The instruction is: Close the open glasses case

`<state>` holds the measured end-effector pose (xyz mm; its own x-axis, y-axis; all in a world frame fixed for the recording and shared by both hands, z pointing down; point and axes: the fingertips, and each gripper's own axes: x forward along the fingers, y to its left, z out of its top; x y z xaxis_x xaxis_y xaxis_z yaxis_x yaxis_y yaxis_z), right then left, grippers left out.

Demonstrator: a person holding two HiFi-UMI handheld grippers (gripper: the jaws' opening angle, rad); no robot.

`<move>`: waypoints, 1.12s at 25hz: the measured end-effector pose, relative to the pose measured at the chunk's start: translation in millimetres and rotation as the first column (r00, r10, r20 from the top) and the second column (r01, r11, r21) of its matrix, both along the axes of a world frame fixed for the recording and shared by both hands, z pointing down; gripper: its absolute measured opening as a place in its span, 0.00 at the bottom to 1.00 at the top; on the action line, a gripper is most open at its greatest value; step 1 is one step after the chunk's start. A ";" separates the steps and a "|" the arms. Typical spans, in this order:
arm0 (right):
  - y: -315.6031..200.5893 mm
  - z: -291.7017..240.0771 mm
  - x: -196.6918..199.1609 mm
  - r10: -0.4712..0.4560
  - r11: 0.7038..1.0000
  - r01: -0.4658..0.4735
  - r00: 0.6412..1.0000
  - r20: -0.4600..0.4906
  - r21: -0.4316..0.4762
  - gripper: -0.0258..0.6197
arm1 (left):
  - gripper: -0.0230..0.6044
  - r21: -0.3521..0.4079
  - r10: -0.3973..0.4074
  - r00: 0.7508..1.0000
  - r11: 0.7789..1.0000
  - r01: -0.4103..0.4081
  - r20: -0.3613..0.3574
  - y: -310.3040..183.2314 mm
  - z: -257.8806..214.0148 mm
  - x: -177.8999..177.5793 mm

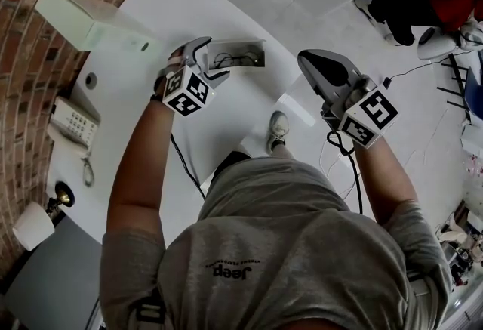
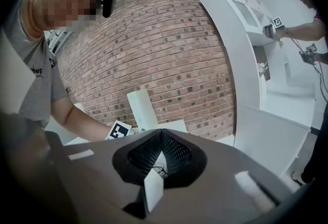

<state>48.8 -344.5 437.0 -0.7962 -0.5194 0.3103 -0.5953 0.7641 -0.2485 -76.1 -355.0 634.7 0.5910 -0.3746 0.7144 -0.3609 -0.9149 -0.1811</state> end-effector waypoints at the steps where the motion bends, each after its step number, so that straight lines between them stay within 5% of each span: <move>1: -0.2 1.6 -0.3 0.001 1.000 -0.001 1.000 -0.001 -0.002 0.05 | 0.71 -0.002 0.004 1.000 1.000 -0.004 0.004 -0.3 2.9 -0.1; 19: 9.4 19.3 -2.5 -0.003 0.999 0.003 1.000 -0.006 -0.034 0.05 | 0.72 0.016 0.016 0.997 1.000 -0.017 0.081 -6.8 25.7 -0.8; 28: 16.5 20.8 -6.9 -0.022 0.999 0.022 1.000 -0.006 -0.045 0.05 | 0.63 0.057 -0.040 0.994 0.998 0.034 0.101 -1.1 26.0 -2.8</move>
